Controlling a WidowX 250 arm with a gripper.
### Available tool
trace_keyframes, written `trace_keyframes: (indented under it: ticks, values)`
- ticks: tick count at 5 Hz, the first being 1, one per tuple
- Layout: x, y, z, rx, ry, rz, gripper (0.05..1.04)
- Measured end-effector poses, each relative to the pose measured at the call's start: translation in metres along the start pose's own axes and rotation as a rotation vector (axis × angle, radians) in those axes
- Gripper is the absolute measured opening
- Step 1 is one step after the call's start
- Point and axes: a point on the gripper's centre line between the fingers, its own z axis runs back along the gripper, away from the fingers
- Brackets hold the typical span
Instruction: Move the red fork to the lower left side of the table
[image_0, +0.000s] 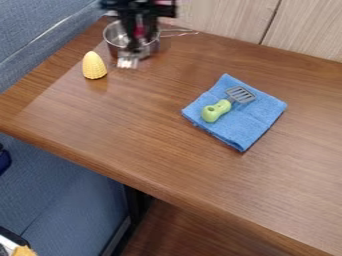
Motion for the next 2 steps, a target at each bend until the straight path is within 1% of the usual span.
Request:
trace_keyframes:
  ticks: [1,2]
  values:
    - [-0.024,0.04,0.005,0.073,0.017,0.226,0.3]
    - [-0.037,0.07,0.009,0.147,0.011,0.413,0.3]
